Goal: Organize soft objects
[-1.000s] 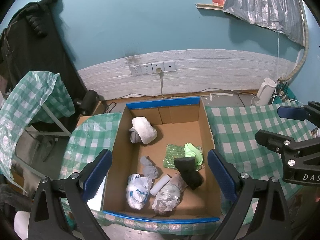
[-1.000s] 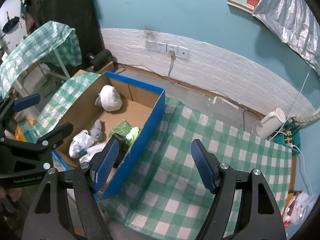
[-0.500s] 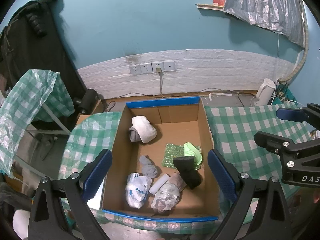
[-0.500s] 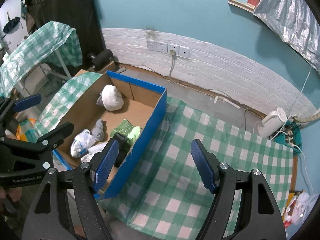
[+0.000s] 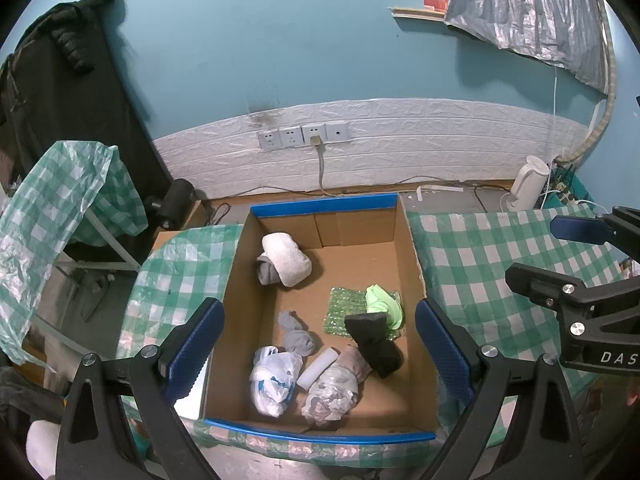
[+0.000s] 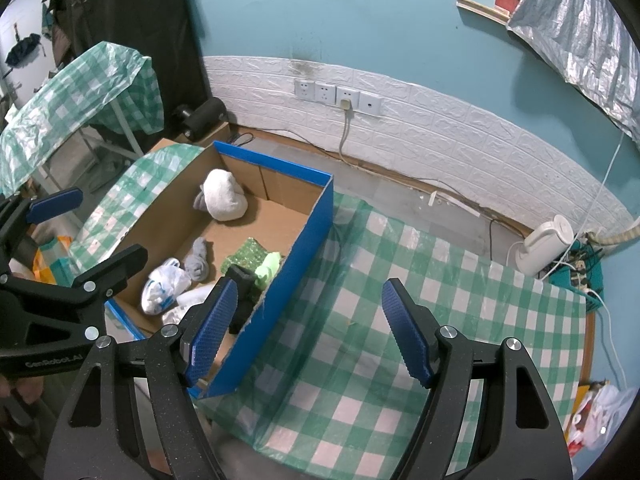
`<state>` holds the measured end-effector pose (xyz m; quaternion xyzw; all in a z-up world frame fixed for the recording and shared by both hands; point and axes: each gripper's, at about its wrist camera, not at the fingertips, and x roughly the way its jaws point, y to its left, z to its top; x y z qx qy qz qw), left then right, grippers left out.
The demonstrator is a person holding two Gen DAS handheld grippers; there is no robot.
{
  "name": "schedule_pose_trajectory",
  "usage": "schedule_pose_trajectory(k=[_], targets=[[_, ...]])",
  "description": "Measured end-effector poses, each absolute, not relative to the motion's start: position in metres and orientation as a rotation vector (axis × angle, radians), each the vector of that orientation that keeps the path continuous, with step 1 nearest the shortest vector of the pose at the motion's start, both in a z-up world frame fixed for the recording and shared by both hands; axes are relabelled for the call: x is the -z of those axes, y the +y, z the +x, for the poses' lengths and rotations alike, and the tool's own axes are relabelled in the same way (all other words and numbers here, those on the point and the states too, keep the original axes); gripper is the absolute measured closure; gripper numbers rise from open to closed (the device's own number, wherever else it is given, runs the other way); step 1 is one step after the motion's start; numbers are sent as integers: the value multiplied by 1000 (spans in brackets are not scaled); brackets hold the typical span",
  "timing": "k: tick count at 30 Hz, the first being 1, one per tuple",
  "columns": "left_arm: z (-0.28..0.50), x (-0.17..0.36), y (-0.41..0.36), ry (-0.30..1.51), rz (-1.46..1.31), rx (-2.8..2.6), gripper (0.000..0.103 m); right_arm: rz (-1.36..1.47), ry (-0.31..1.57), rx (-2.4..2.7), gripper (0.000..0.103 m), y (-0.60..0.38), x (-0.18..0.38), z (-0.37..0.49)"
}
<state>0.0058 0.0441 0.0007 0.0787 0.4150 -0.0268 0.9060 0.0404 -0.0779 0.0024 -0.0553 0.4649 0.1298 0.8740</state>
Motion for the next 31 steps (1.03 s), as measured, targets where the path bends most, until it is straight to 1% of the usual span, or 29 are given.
schedule_pose_trajectory(k=[31], targets=[[5,0,34,862,176,60,6,-117,974,-271,28,-81,-3,40]])
